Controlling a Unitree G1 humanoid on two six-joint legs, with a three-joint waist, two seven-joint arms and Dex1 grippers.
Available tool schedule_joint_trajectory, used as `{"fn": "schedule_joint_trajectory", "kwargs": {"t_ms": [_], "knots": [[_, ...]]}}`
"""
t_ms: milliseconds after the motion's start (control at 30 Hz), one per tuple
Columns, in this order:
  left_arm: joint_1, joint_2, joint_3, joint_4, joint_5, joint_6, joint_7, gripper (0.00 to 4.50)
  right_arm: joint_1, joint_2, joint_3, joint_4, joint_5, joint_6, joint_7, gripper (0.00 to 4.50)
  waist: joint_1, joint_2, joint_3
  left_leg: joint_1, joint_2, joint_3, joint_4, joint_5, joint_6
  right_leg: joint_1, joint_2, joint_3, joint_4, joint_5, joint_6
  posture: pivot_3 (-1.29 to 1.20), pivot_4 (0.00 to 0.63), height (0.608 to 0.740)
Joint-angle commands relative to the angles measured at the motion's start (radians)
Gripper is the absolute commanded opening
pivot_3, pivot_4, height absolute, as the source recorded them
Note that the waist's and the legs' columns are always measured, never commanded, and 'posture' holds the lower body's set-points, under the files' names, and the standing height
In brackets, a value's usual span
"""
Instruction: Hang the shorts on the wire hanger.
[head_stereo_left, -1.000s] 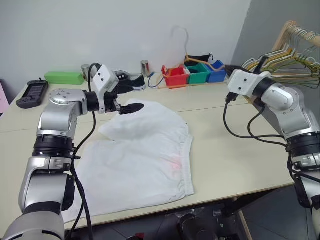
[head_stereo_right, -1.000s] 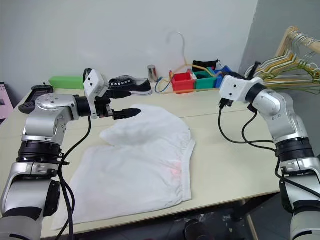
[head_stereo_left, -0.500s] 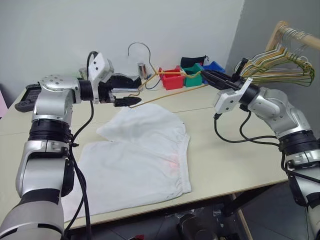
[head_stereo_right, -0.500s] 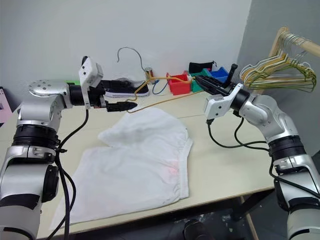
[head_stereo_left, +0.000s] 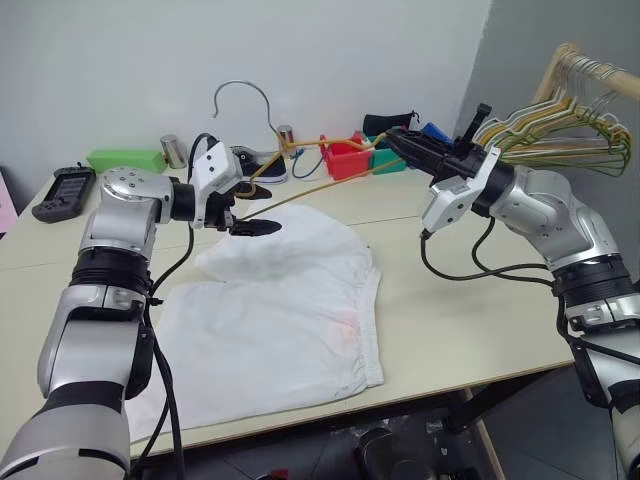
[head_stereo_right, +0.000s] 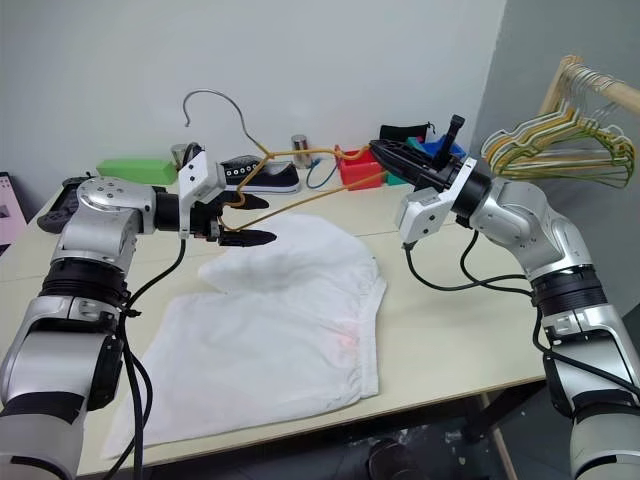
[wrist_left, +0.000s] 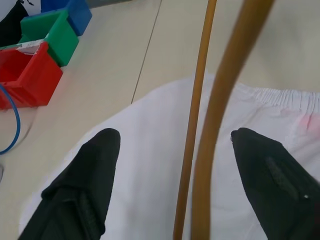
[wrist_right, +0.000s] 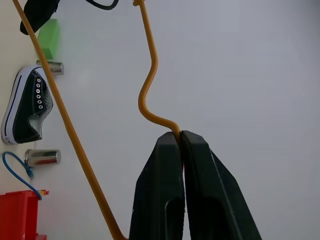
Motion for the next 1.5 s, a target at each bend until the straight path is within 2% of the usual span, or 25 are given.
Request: {"fn": "schedule_joint_trajectory", "kwargs": {"t_ms": [33, 200, 300, 433, 500, 633, 800, 900, 967, 1100, 1133, 1267, 1500], "knots": [[-0.019, 0.002, 0.007, -0.027, 0.000, -0.007, -0.015, 2.79, -0.016, -0.011, -0.025, -0.031, -0.010, 0.003, -0.021, 0.00, -0.001, 0.000, 0.000, 0.000, 0.000, 0.000, 0.000, 0.000, 0.000, 0.000, 0.000, 0.000, 0.000, 0.000, 0.000, -0.25, 0.006, 0.740], [-0.015, -0.003, 0.005, -0.026, 0.009, -0.013, -0.013, 1.68, -0.009, -0.016, -0.028, -0.025, -0.028, 0.019, -0.026, 0.00, -0.001, 0.000, 0.000, 0.000, 0.000, 0.000, 0.000, 0.000, 0.000, 0.000, 0.000, 0.000, 0.000, 0.000, 0.000, -0.26, 0.009, 0.740], [-0.012, -0.004, -0.001, -0.021, 0.019, -0.025, -0.010, 1.21, -0.009, -0.015, -0.031, -0.026, -0.023, 0.027, -0.024, 0.00, -0.001, 0.000, 0.000, 0.000, 0.000, 0.000, 0.000, 0.000, 0.000, 0.000, 0.000, 0.000, 0.000, 0.000, 0.000, -0.26, 0.009, 0.740], [-0.017, -0.007, 0.000, -0.009, 0.026, -0.035, -0.003, 0.29, -0.014, -0.015, -0.032, -0.028, -0.015, 0.032, -0.019, 0.00, -0.001, 0.000, 0.000, 0.000, 0.000, 0.000, 0.000, 0.000, 0.000, 0.000, 0.000, 0.000, 0.000, 0.000, 0.000, -0.27, 0.009, 0.740], [-0.020, -0.010, 0.001, -0.004, 0.028, -0.039, -0.001, 0.03, -0.016, -0.016, -0.031, -0.029, -0.014, 0.034, -0.018, 0.00, -0.001, 0.000, 0.000, 0.000, 0.000, 0.000, 0.000, 0.000, 0.000, 0.000, 0.000, 0.000, 0.000, 0.000, 0.000, -0.27, 0.007, 0.740], [-0.027, -0.020, 0.000, -0.003, 0.049, -0.059, 0.043, 0.03, -0.010, -0.015, -0.016, -0.029, 0.002, 0.064, 0.026, 0.00, -0.003, 0.000, 0.000, 0.000, 0.000, 0.000, 0.000, 0.000, 0.000, 0.000, 0.000, 0.000, 0.000, 0.000, 0.000, -0.27, 0.007, 0.740], [-0.003, -0.024, -0.014, -0.038, 0.103, -0.113, 0.133, 0.00, 0.031, -0.007, 0.012, -0.049, 0.125, 0.176, 0.220, 1.12, -0.005, 0.000, 0.000, 0.000, 0.000, 0.000, 0.001, 0.000, 0.001, 0.001, 0.000, 0.000, 0.000, 0.000, 0.000, -0.27, 0.011, 0.740], [0.003, -0.030, -0.023, -0.027, 0.166, -0.167, 0.259, 0.00, 0.057, -0.008, 0.016, -0.089, 0.200, 0.277, 0.344, 1.87, -0.005, 0.000, 0.000, 0.000, 0.000, 0.000, 0.001, 0.000, 0.001, 0.001, 0.000, 0.000, 0.001, 0.000, 0.000, -0.27, 0.015, 0.740], [0.032, -0.009, -0.063, -0.025, 0.265, -0.273, 0.372, 0.00, 0.080, -0.001, 0.004, -0.130, 0.243, 0.380, 0.403, 2.37, -0.005, 0.000, 0.000, 0.000, 0.000, 0.000, 0.002, 0.000, 0.001, 0.001, 0.000, 0.000, 0.001, 0.000, 0.000, -0.26, 0.017, 0.740], [0.073, 0.004, -0.105, -0.051, 0.387, -0.380, 0.535, 0.00, 0.091, 0.024, -0.022, -0.198, 0.278, 0.606, 0.453, 3.46, -0.003, 0.000, 0.000, 0.001, 0.000, -0.001, 0.003, 0.000, 0.001, 0.002, 0.000, 0.000, 0.002, 0.000, 0.000, -0.26, 0.016, 0.740], [0.086, 0.008, -0.119, -0.071, 0.420, -0.404, 0.566, 0.00, 0.089, 0.031, -0.027, -0.210, 0.281, 0.655, 0.457, 3.54, -0.003, 0.000, 0.000, 0.001, 0.000, -0.001, 0.003, 0.000, 0.001, 0.001, 0.000, 0.000, 0.003, 0.000, 0.001, -0.26, 0.016, 0.740], [0.124, 0.005, -0.145, -0.157, 0.493, -0.432, 0.642, 0.00, 0.086, 0.040, -0.008, -0.239, 0.268, 0.763, 0.493, 4.42, 0.003, 0.000, 0.000, 0.001, 0.000, -0.001, 0.005, 0.000, 0.001, 0.000, 0.000, 0.000, 0.006, 0.000, 0.001, -0.25, 0.014, 0.740], [0.159, -0.010, -0.187, -0.335, 0.629, -0.411, 0.743, 0.00, 0.076, 0.056, 0.047, -0.197, 0.179, 0.875, 0.495, 4.49, 0.003, 0.000, 0.000, 0.000, -0.001, 0.000, 0.005, 0.000, 0.001, 0.000, 0.000, 0.000, 0.006, 0.000, 0.001, -0.24, 0.011, 0.740]]}}
